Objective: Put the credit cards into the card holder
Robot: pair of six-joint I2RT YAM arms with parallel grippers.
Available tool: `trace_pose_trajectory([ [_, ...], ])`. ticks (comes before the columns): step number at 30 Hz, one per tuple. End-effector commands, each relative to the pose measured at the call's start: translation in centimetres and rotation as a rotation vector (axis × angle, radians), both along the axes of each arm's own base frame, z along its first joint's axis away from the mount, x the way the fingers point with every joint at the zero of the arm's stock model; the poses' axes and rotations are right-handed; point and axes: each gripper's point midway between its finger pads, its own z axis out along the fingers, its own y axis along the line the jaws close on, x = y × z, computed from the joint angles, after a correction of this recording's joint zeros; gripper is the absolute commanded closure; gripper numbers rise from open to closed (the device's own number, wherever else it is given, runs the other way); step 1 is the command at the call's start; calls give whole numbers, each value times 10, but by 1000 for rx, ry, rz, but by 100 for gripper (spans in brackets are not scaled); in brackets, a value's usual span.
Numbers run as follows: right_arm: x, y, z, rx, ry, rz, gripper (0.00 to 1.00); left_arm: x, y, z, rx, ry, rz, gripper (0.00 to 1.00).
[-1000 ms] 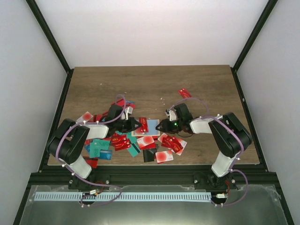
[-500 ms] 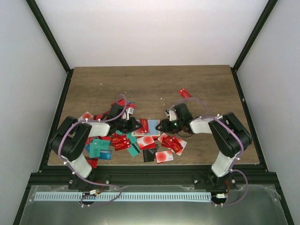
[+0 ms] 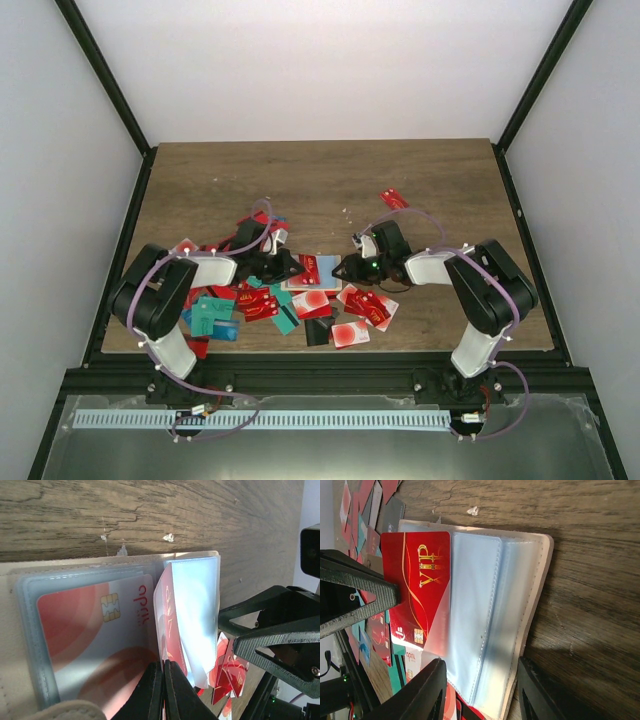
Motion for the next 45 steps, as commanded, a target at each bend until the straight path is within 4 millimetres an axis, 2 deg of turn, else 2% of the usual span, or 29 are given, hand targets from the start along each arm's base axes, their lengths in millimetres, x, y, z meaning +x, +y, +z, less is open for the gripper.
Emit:
trace_pose_trajectory([
  [1, 1, -5, -12, -31, 32, -19, 58, -9, 8, -10, 57, 36, -2, 96],
  [13, 0, -5, -13, -30, 33, -14, 58, -1, 13, -10, 50, 70, 117, 96],
  [31, -1, -2, -17, -16, 44, -3, 59, -12, 21, -13, 38, 202, 223, 96],
  [45, -4, -2, -22, -8, 52, 5, 59, -12, 31, 2, 46, 180, 301, 96],
])
